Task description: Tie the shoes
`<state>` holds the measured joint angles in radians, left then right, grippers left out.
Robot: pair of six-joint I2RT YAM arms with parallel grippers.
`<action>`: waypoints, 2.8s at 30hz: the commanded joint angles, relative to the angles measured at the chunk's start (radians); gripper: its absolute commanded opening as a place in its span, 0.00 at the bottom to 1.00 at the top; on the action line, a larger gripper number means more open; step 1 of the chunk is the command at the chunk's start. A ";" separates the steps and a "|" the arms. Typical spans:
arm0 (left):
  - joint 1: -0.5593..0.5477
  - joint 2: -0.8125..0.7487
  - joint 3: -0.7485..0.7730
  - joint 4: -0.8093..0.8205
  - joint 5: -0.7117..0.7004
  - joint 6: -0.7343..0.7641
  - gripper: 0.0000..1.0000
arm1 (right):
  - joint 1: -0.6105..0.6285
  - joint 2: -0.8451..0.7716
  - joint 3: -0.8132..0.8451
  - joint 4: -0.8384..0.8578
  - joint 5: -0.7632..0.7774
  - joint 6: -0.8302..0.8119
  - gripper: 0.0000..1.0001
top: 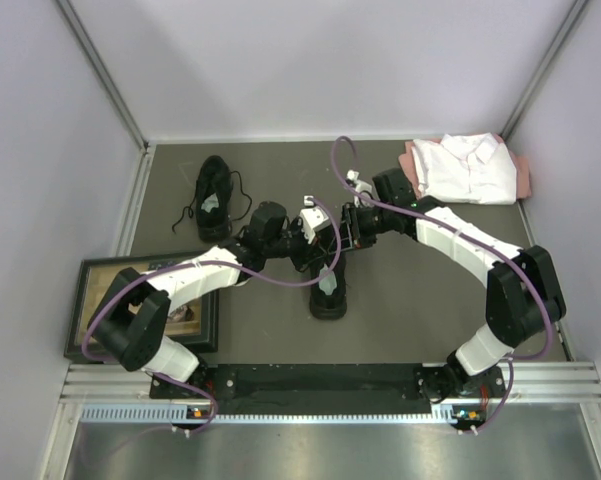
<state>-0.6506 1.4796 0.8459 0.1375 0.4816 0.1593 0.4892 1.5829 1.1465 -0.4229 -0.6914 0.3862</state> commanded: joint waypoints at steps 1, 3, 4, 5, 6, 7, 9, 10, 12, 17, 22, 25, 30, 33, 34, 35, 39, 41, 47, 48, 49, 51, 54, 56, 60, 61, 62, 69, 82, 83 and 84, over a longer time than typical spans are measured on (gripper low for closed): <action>0.003 -0.002 -0.018 0.074 0.026 0.031 0.03 | -0.021 -0.055 0.078 -0.033 -0.045 -0.044 0.33; 0.003 -0.002 -0.016 0.074 0.026 0.029 0.03 | -0.032 -0.067 0.078 -0.031 -0.054 -0.047 0.36; 0.005 -0.001 -0.018 0.076 0.028 0.032 0.03 | -0.035 -0.075 0.076 -0.033 -0.060 -0.050 0.36; 0.003 -0.001 -0.021 0.077 0.026 0.032 0.03 | -0.040 -0.078 0.078 -0.031 -0.063 -0.052 0.37; 0.005 -0.001 -0.019 0.077 0.026 0.031 0.03 | -0.052 -0.080 0.076 -0.027 -0.072 -0.047 0.37; 0.003 -0.001 -0.021 0.077 0.026 0.034 0.03 | -0.057 -0.077 0.072 -0.021 -0.077 -0.043 0.37; 0.005 -0.002 -0.019 0.080 0.025 0.036 0.03 | -0.067 -0.069 0.065 -0.013 -0.068 -0.021 0.32; 0.005 -0.002 -0.019 0.080 0.025 0.036 0.03 | -0.069 -0.052 0.065 -0.014 -0.066 -0.015 0.30; 0.003 -0.002 -0.021 0.080 0.026 0.037 0.03 | -0.070 -0.032 0.064 -0.014 -0.074 0.009 0.25; 0.003 -0.002 -0.018 0.080 0.025 0.036 0.03 | -0.070 0.002 0.039 0.059 -0.082 0.085 0.18; 0.003 -0.001 -0.016 0.080 0.023 0.040 0.03 | -0.070 0.019 0.045 0.075 -0.082 0.095 0.18; 0.003 -0.001 -0.019 0.080 0.026 0.042 0.03 | -0.069 0.025 0.041 0.082 -0.079 0.094 0.19; 0.005 -0.004 -0.015 0.077 0.025 0.045 0.02 | -0.070 0.042 0.036 0.096 -0.077 0.094 0.19; 0.003 -0.002 -0.013 0.076 0.023 0.046 0.02 | -0.070 0.049 0.035 0.102 -0.086 0.102 0.19; 0.003 -0.001 -0.014 0.074 0.023 0.046 0.02 | -0.069 0.051 0.032 0.104 -0.086 0.102 0.19; 0.005 0.001 -0.013 0.074 0.023 0.046 0.02 | -0.069 0.052 0.032 0.104 -0.085 0.102 0.19; 0.005 0.002 -0.008 0.074 0.023 0.048 0.02 | -0.067 0.057 0.027 0.107 -0.089 0.103 0.19; 0.005 0.002 -0.008 0.074 0.023 0.048 0.02 | -0.064 0.060 0.025 0.108 -0.088 0.103 0.19; 0.005 0.002 -0.008 0.073 0.025 0.048 0.02 | -0.060 0.068 0.018 0.115 -0.088 0.100 0.19; 0.005 0.001 -0.010 0.073 0.023 0.048 0.02 | -0.060 0.069 0.018 0.115 -0.089 0.103 0.19; 0.003 -0.001 -0.008 0.073 0.023 0.049 0.02 | -0.058 0.071 0.018 0.116 -0.089 0.106 0.19; 0.003 -0.001 -0.008 0.073 0.022 0.051 0.02 | -0.057 0.071 0.016 0.118 -0.091 0.108 0.19; 0.003 0.001 -0.008 0.073 0.025 0.049 0.02 | -0.052 0.072 0.015 0.122 -0.092 0.108 0.19; 0.003 0.001 -0.008 0.074 0.025 0.049 0.02 | -0.049 0.074 0.013 0.125 -0.095 0.112 0.18; 0.005 0.002 -0.005 0.076 0.025 0.051 0.02 | -0.043 0.078 0.015 0.130 -0.097 0.112 0.18; 0.005 0.002 -0.005 0.076 0.026 0.049 0.02 | -0.044 0.080 0.015 0.127 -0.099 0.112 0.18; 0.005 0.001 -0.005 0.076 0.025 0.048 0.02 | -0.041 0.080 0.012 0.128 -0.099 0.112 0.18; 0.005 -0.001 -0.007 0.073 0.025 0.051 0.02 | -0.037 0.081 0.007 0.131 -0.105 0.117 0.17; 0.063 -0.131 -0.028 -0.045 0.061 0.031 0.43 | -0.037 0.043 -0.013 0.127 -0.073 0.092 0.00; 0.086 -0.165 -0.031 -0.073 0.075 0.028 0.45 | -0.035 0.043 -0.019 0.127 -0.071 0.091 0.00; 0.097 -0.183 -0.036 -0.088 0.098 0.026 0.48 | -0.035 0.042 -0.018 0.128 -0.072 0.088 0.00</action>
<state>-0.6022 1.4132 0.8268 0.1028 0.5068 0.1963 0.4450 1.6634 1.1400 -0.3214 -0.7715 0.4988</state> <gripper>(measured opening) 0.437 0.007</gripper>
